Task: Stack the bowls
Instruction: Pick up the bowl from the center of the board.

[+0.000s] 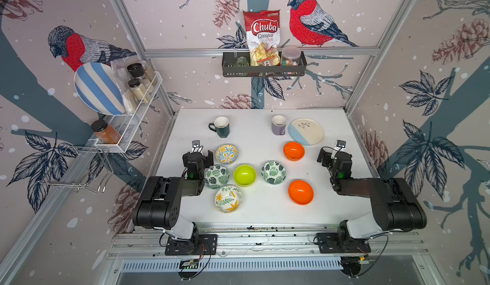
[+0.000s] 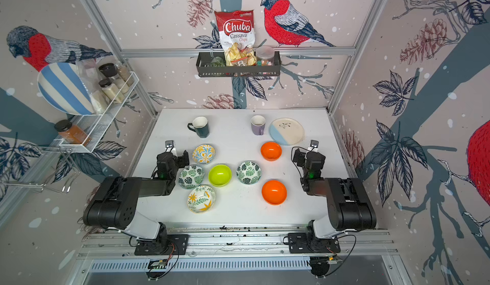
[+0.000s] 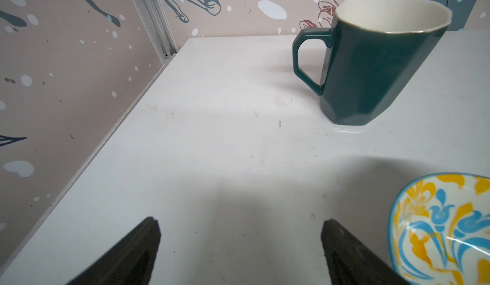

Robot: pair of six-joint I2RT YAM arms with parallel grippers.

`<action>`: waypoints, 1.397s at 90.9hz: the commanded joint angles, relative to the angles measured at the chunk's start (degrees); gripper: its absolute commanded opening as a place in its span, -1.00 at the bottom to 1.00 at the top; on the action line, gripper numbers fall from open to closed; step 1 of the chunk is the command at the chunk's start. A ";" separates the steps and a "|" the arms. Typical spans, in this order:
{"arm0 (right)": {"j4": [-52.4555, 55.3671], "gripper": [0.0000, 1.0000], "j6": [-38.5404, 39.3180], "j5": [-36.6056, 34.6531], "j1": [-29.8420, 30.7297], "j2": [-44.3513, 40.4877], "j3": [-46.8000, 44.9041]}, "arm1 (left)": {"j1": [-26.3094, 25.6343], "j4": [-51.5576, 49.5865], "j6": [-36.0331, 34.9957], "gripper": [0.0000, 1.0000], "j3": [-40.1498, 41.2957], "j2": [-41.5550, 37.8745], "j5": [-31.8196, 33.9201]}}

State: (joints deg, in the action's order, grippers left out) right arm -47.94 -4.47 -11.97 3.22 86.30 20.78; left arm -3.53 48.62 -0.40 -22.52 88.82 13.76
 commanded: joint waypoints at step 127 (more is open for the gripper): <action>49.32 0.99 -30.41 11.81 -1.57 -36.29 19.99 | -0.24 -65.58 42.45 0.89 -9.03 -49.67 -3.66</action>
State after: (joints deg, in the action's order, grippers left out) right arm -10.00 -30.68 -15.92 -1.69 53.36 38.48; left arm -3.77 5.76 38.76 -25.41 38.94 19.20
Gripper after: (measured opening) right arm 0.998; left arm 0.835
